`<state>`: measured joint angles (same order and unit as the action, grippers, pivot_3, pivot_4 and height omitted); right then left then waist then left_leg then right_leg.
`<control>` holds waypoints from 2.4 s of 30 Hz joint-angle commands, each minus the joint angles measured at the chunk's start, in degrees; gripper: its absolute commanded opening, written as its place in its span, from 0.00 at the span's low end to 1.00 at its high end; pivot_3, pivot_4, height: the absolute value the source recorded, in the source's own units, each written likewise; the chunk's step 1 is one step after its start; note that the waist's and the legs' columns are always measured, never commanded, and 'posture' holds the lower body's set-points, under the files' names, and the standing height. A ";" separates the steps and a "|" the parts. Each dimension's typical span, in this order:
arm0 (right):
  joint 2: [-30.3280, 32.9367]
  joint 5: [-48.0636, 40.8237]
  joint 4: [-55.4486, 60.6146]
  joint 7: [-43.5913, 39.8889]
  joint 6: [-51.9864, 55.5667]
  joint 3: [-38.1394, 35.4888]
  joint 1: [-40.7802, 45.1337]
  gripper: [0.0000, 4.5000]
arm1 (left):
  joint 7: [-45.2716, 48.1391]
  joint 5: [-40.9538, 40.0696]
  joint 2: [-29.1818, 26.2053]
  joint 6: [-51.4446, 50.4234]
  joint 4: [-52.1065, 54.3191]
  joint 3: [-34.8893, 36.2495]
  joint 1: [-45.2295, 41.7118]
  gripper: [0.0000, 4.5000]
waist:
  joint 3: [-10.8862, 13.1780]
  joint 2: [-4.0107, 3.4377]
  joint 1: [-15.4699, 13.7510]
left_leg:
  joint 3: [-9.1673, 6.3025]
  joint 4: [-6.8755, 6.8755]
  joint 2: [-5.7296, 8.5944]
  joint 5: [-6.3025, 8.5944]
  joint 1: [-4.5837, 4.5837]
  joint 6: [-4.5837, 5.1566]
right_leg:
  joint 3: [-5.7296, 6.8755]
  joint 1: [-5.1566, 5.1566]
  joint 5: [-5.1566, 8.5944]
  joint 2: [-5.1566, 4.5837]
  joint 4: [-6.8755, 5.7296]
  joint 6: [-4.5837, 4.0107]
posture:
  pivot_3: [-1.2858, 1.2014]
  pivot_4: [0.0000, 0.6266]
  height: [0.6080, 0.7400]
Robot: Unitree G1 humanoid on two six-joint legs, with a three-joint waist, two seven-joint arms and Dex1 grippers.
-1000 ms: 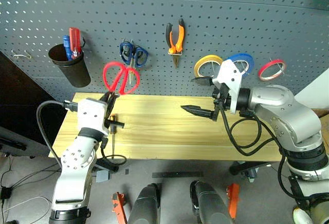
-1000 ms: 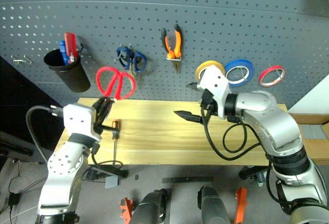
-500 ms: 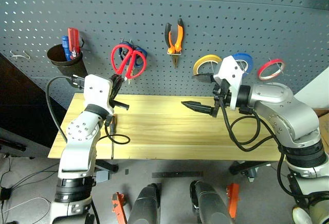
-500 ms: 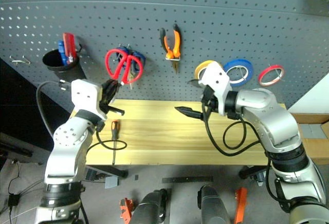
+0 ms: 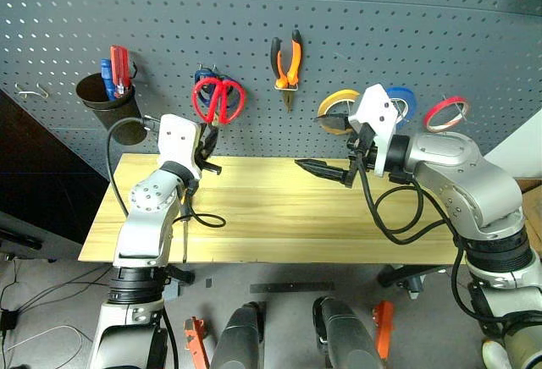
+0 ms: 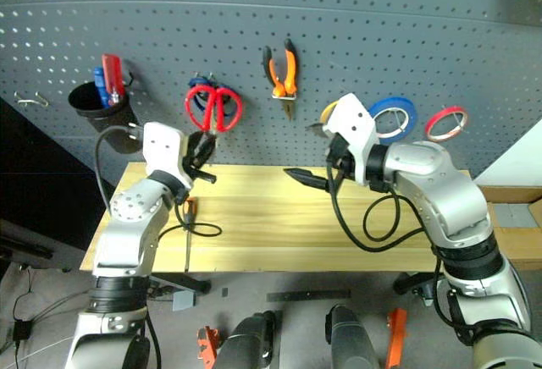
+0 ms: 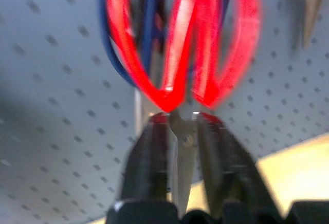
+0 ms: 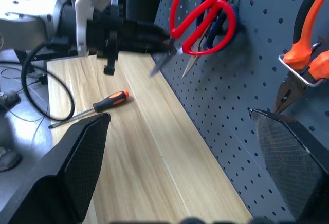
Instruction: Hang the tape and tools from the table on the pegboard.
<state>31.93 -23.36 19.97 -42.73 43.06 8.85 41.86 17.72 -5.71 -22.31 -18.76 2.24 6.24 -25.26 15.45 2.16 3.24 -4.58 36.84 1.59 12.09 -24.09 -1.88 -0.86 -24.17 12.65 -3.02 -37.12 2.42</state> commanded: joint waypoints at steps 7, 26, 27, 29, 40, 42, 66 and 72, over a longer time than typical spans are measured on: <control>-2.99 -3.15 4.14 4.64 8.77 -0.64 -1.46 1.00 | -0.35 -1.40 -0.05 -13.76 7.50 0.09 9.29 0.80 | 0.00 0.00 0.20 | 0.00 -0.03 -0.03 0.01 0.02 0.01 | -0.05 -0.03 0.00 0.00 -0.05 -0.01 | 0.48 0.38 1.00; -21.03 -5.07 1.92 20.88 32.21 2.61 3.46 1.00 | -9.18 -5.31 -1.43 -39.49 -23.04 12.97 -6.63 0.80 | 0.26 -0.06 0.39 | -0.07 -0.01 -0.01 0.01 0.07 0.02 | 0.03 -0.08 0.01 0.06 -0.19 0.01 | 0.47 0.48 1.00; -20.85 -5.08 1.41 20.56 31.95 2.95 4.15 1.00 | -8.99 -4.87 -1.92 -38.32 -25.51 12.42 -7.23 0.80 | 0.27 -0.06 0.52 | -0.06 -0.06 -0.02 0.01 0.06 0.02 | 0.02 -0.11 0.01 0.06 -0.18 0.01 | 0.47 0.48 1.00; -20.60 -5.05 0.68 19.98 31.39 3.76 5.34 1.00 | -9.36 -4.34 -2.84 -35.75 -30.96 12.40 -8.75 0.80 | 0.38 -0.05 0.70 | -0.04 -0.10 -0.01 0.01 0.06 0.01 | 0.00 -0.13 0.01 0.04 -0.17 0.00 | 0.47 0.48 1.00; -20.41 -4.47 -0.91 19.50 29.56 4.99 7.28 1.00 | -9.56 -4.56 -4.03 -25.55 -46.13 12.42 -14.24 0.62 | 0.49 -0.04 1.25 | -0.14 -0.16 0.04 0.02 0.04 0.01 | -0.02 -0.17 0.00 -0.06 -0.13 0.00 | 0.46 0.47 1.00; -19.87 -4.21 -0.80 19.33 29.20 5.28 7.48 1.00 | -8.78 -4.87 -4.28 -24.50 -45.99 12.43 -13.91 0.46 | 0.49 -0.04 1.35 | -0.16 -0.19 0.03 0.02 0.04 0.01 | -0.04 -0.19 0.00 -0.07 -0.13 0.00 | 0.46 0.47 1.00; -9.22 2.58 6.47 7.48 4.63 9.62 8.49 1.00 | -11.17 -8.10 0.40 -9.00 2.16 15.57 1.42 0.20 | 0.40 0.07 1.14 | -0.04 -0.44 -0.04 0.01 -0.48 -0.06 | -0.13 -0.90 -0.04 -0.11 -0.06 -0.04 | 0.48 0.33 1.00; -9.84 2.86 2.55 5.59 1.92 7.54 11.11 1.00 | -11.41 -4.81 -3.39 -1.52 7.08 14.67 -0.90 0.20 | 0.25 0.18 0.97 | -0.01 -0.44 -0.04 -0.01 -0.62 -0.09 | -0.12 -1.05 -0.05 -0.11 -0.08 -0.05 | 0.49 0.27 1.00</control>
<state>22.39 -20.81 22.67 -36.62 47.04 18.61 50.94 6.40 -11.66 -24.03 -24.10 4.92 20.61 -24.05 15.70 2.34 4.22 -4.58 36.41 1.56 12.06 -24.71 -1.99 -0.96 -25.21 12.59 -3.13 -37.20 2.35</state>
